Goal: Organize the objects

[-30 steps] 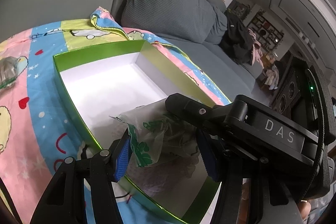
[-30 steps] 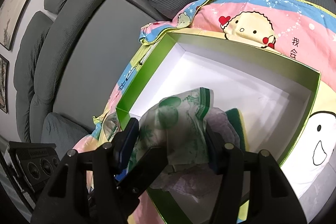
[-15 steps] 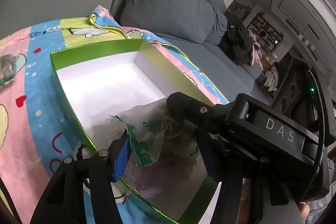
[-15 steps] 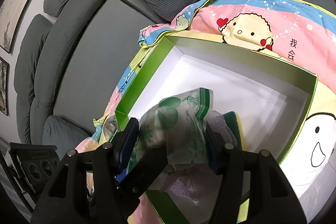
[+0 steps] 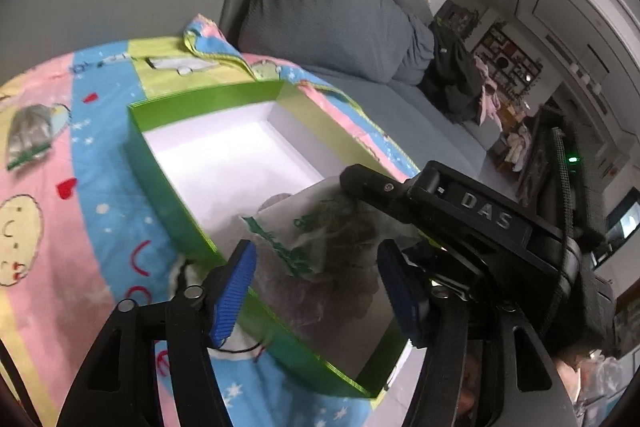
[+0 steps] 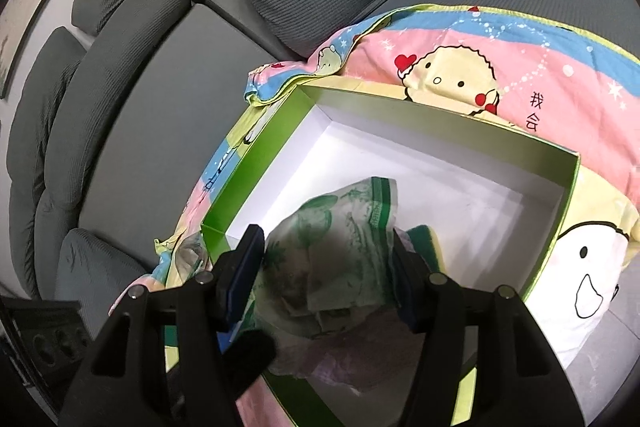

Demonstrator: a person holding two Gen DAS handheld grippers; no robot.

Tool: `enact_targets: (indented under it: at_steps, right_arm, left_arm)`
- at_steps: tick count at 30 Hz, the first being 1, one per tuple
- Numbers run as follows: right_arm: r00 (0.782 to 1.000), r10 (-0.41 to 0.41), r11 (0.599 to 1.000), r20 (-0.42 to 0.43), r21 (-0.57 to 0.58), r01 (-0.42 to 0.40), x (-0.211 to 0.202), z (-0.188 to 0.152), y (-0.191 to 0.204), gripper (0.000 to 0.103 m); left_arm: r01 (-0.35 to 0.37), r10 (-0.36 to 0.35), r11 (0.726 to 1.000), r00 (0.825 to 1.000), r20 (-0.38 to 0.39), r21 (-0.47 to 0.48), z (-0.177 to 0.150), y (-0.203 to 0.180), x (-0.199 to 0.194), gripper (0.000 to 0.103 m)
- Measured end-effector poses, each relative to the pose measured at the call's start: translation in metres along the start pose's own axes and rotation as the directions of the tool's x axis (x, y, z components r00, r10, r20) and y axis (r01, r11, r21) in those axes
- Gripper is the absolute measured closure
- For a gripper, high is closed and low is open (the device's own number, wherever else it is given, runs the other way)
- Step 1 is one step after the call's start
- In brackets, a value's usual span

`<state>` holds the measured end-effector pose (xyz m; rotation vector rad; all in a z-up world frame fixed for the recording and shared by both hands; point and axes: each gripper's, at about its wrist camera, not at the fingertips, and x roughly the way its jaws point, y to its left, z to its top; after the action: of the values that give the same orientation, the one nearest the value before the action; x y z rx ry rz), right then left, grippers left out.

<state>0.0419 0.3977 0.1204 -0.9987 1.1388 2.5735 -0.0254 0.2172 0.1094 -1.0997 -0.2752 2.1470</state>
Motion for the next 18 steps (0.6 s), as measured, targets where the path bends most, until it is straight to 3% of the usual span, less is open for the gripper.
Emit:
enact_targets:
  at_steps: [3,5,10,14,18]
  right_arm:
    - [0.999,0.01,1.0,0.035,0.013,-0.011,-0.006,-0.001,0.002,0.044]
    - [0.998,0.029,0.999,0.058,0.017,-0.03,-0.011,-0.001,0.006,0.044]
    - [0.995,0.045,0.999,0.086,-0.006,-0.045,-0.017,-0.006,0.02,0.04]
    - [0.995,0.058,0.997,0.083,-0.055,-0.053,-0.016,-0.014,0.04,0.035]
    - [0.992,0.12,0.982,0.031,-0.154,-0.114,-0.01,-0.029,0.072,0.029]
  left_arm:
    - [-0.009,0.01,1.0,0.998,0.06,-0.026,-0.004,0.011,-0.027,0.036]
    - [-0.03,0.036,0.998,0.994,0.1,-0.058,-0.007,0.022,-0.043,0.024]
    - [-0.149,0.18,0.973,0.968,0.176,-0.176,-0.011,0.06,-0.083,0.023]
    - [-0.303,0.345,0.915,0.93,0.128,-0.265,-0.019,0.097,-0.106,0.023]
    - [-0.429,0.49,0.822,0.868,0.08,-0.374,-0.034,0.139,-0.131,0.023]
